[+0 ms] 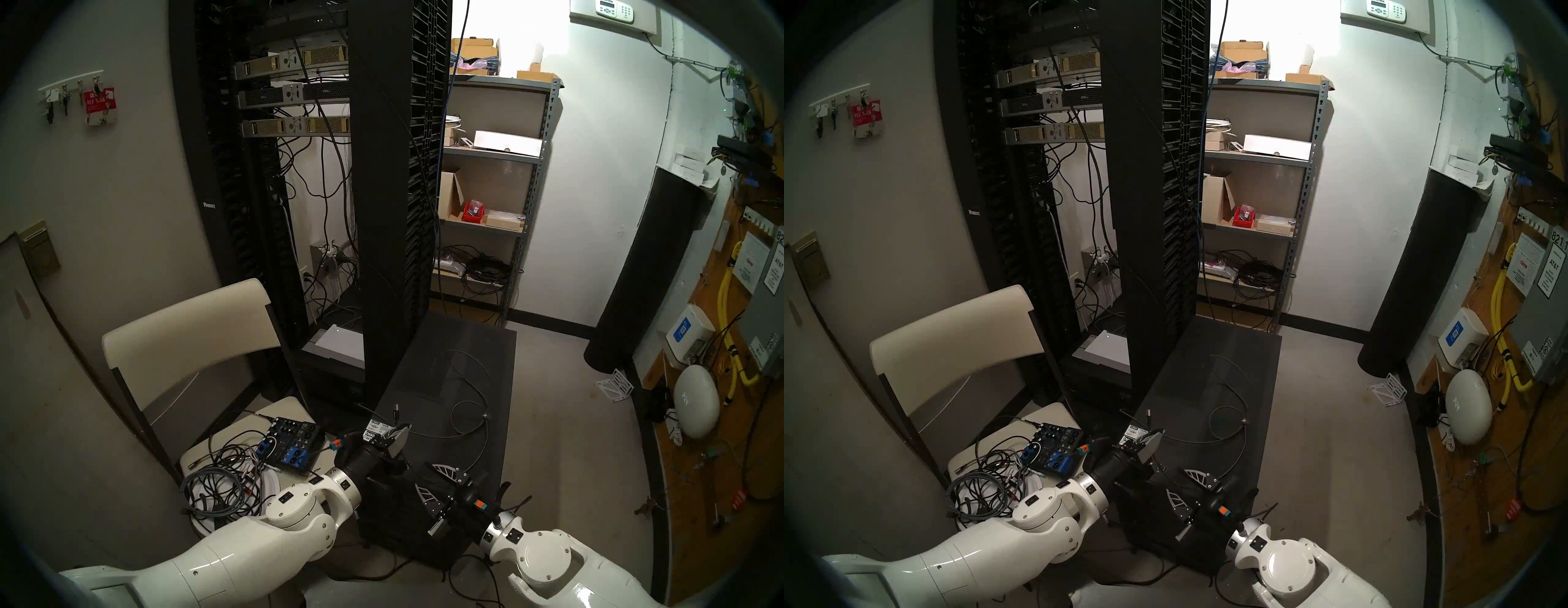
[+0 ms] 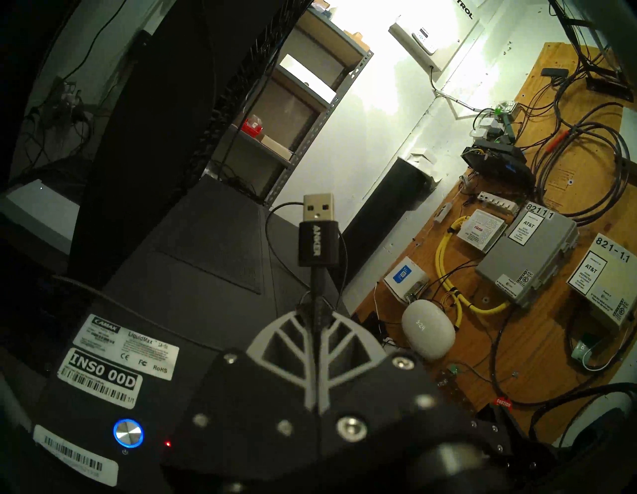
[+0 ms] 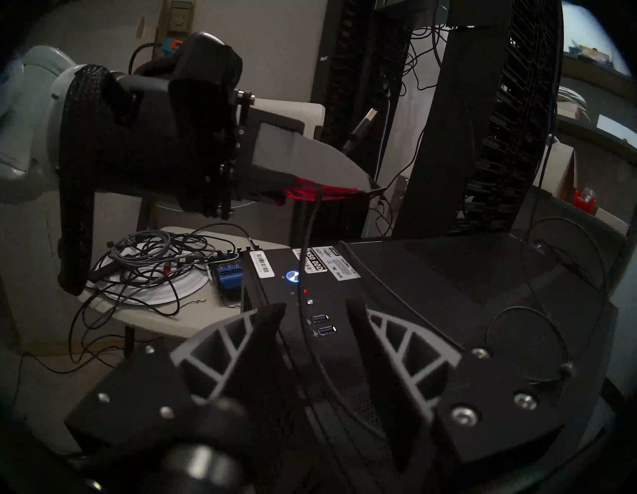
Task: Insert the cable into the workstation's USB slot
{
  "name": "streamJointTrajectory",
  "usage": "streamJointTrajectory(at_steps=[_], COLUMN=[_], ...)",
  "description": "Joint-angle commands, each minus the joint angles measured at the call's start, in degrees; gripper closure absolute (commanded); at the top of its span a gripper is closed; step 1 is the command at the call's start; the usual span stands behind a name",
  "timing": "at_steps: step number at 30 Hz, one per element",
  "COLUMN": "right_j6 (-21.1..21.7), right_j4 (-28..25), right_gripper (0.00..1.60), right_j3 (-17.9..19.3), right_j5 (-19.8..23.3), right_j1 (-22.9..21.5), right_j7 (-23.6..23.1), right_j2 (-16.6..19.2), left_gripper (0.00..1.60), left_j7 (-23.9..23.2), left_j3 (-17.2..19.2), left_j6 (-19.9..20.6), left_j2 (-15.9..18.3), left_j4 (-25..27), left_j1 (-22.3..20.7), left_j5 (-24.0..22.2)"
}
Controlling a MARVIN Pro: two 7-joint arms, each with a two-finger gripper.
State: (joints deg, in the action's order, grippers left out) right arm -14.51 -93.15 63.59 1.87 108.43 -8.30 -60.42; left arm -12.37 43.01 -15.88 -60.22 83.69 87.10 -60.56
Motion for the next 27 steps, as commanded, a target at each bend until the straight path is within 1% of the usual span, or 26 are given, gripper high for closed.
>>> streamJointTrajectory(at_steps=[1,7,13,16,18,19,24,27], right_j6=[-0.5,-0.6,-0.1,-0.1,-0.2,-0.2,-0.4,-0.4], right_j4=[-0.1,2.0,2.9,4.0,4.4,4.6,5.0,4.9], right_gripper=[0.47,0.52,0.56,0.63,0.73,0.81,0.85,0.91], right_j3=[-0.2,-1.4,-2.1,-2.4,-2.4,-2.4,-2.2,-1.9], right_j5=[0.9,0.8,1.1,1.0,1.0,1.0,0.9,1.0], right_j1=[-1.1,-3.0,-4.1,-4.7,-5.0,-5.2,-5.8,-5.8], right_j7=[-0.5,-1.5,-2.6,-2.8,-2.7,-2.8,-2.8,-2.8], right_j2=[-1.1,-2.4,-3.0,-3.5,-3.7,-3.8,-3.8,-3.6], left_gripper=[1.6,1.6,1.6,1.6,1.6,1.6,1.6,1.6], left_j7=[-0.9,-0.7,-0.4,-0.5,-0.4,-0.3,0.2,0.4], left_j3=[0.4,0.4,0.3,0.4,0.4,0.3,0.1,0.0], left_j6=[-0.1,0.0,0.2,0.8,0.9,0.9,1.1,1.2], left_j2=[0.5,0.9,1.3,1.6,1.8,1.9,2.0,2.0], left_j4=[1.9,2.6,3.2,3.7,4.1,4.2,4.6,4.6], left_j1=[0.1,0.4,0.8,1.1,1.2,1.3,1.4,1.4], left_j5=[-0.7,-1.1,-1.7,-2.8,-2.9,-3.0,-3.0,-2.9])
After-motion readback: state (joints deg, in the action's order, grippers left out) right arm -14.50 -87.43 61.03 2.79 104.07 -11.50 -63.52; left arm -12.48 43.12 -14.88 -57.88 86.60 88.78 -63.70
